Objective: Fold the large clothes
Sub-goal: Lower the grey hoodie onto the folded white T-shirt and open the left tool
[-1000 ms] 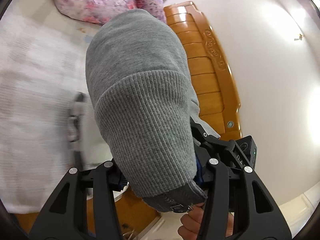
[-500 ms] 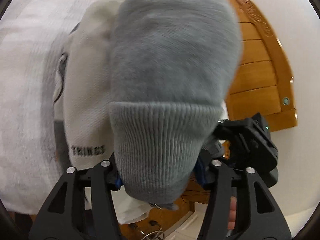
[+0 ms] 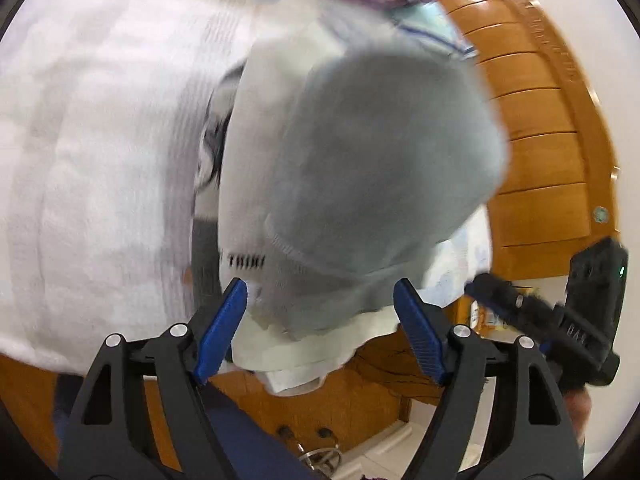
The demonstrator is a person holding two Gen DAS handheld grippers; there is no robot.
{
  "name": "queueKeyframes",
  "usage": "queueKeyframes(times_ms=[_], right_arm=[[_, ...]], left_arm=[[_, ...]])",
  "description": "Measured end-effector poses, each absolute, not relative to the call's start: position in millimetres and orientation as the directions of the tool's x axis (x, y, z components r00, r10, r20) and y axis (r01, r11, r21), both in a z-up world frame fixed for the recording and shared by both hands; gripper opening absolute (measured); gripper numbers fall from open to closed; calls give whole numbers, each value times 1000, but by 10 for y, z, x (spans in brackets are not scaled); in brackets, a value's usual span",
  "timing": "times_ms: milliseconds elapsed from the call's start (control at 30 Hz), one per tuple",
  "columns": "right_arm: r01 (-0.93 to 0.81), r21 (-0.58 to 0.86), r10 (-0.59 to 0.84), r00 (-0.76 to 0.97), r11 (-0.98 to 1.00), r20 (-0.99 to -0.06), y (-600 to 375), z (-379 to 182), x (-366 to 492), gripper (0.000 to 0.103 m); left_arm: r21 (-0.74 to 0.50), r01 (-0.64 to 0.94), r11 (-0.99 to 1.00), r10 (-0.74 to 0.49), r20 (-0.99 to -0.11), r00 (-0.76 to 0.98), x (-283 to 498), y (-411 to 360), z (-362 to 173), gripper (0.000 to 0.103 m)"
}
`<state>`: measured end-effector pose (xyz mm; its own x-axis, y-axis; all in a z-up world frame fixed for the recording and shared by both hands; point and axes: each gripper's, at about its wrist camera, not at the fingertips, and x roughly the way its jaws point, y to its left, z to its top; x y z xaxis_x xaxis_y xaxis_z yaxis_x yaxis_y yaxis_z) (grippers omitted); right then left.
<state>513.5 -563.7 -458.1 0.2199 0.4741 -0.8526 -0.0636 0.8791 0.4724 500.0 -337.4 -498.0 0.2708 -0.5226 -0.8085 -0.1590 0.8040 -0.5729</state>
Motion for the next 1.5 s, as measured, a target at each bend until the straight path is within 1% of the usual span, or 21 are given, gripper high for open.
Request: queueKeyframes(times_ms=[67, 100, 133, 167, 233, 267, 300, 367, 400, 500, 633, 733, 833, 900, 1000, 1067, 1200, 1267, 1367, 1433, 1500], right_arm=[[-131, 442, 460, 281, 888, -842, -5536, -4405, 5168, 54], [-156, 422, 449, 287, 893, -846, -5473, -4410, 5292, 54], [-178, 375, 413, 297, 910, -861, -5377, -4442, 5405, 51], [-184, 347, 388, 303, 920, -870, -5329, -4519, 5516, 48], [-169, 350, 385, 282, 921, -879, -5312, -4750, 5683, 46], [-149, 339, 368, 269, 929, -890, -5297, -4883, 5785, 46], [-130, 336, 359, 254, 933, -898, -5296, -5006, 5891, 46], [-95, 334, 348, 241, 938, -906, -5341, -5163, 6048, 46], [-92, 330, 343, 225, 939, -912, -5340, -5243, 6125, 47], [-49, 355, 358, 182, 934, -916, -5345, -5342, 6305, 50], [-41, 349, 351, 159, 936, -923, -5280, -5404, 6418, 53], [-34, 340, 341, 149, 940, -928, -5262, -5423, 6457, 53], [-19, 351, 350, 130, 936, -928, -5307, -5377, 6431, 54], [-1, 347, 344, 118, 938, -931, -5339, -5311, 6397, 56], [13, 319, 316, 102, 948, -943, -5344, -5178, 6351, 62], [9, 287, 285, 105, 958, -953, -5315, -5061, 6300, 64], [-20, 177, 178, 161, 984, -971, -5130, -4684, 6112, 65], [-44, 127, 134, 193, 991, -972, -4945, -4502, 5995, 74], [-129, 38, 68, 231, 991, -971, -4479, -4267, 5791, 76], [-164, -15, 26, 246, 986, -969, -4171, -4164, 5643, 84], [-182, -61, -10, 271, 981, -963, -3837, -4061, 5474, 84]], left_arm=[[-571, -118, 813, -516, -799, 308, 4960, -3389, -4741, 77], [-583, -90, 808, -529, -784, 325, 4979, -3431, -4633, 77], [-575, -75, 815, -523, -785, 332, 5039, -3485, -4579, 77], [-554, -65, 830, -504, -795, 337, 5129, -3559, -4555, 77], [-496, -53, 867, -450, -824, 343, 5266, -3671, -4555, 76], [-438, -82, 895, -388, -857, 340, 5399, -3696, -4635, 76], [-435, -108, 894, -382, -865, 325, 5484, -3623, -4711, 78], [-500, -151, 853, -443, -846, 298, 5680, -3522, -4866, 80], [-494, -151, 856, -440, -850, 290, 5782, -3506, -4928, 83], [-447, -114, 887, -402, -870, 285, 5965, -3570, -4963, 86], [-496, -196, 846, -443, -858, 260, 6121, -3477, -5128, 89], [-508, -199, 838, -458, -854, 248, 6138, -3467, -5131, 88], [-555, -215, 803, -511, -828, 231, 6048, -3372, -5086, 89], [-608, -216, 764, -557, -791, 254, 5928, -3242, -5015, 89], [-603, -204, 771, -550, -792, 266, 5747, -3042, -4909, 89], [-579, -218, 786, -523, -810, 267, 5626, -2888, -4846, 89], [-483, -236, 843, -417, -865, 280, 5421, -2576, -4674, 91], [-446, -232, 864, -377, -880, 289, 5362, -2463, -4608, 93], [-389, -193, 901, -326, -900, 290, 5285, -2298, -4494, 97], [-358, -165, 919, -300, -907, 296, 5249, -2204, -4443, 98], [-332, -129, 934, -284, -912, 296, 5187, -2077, -4386, 98]])
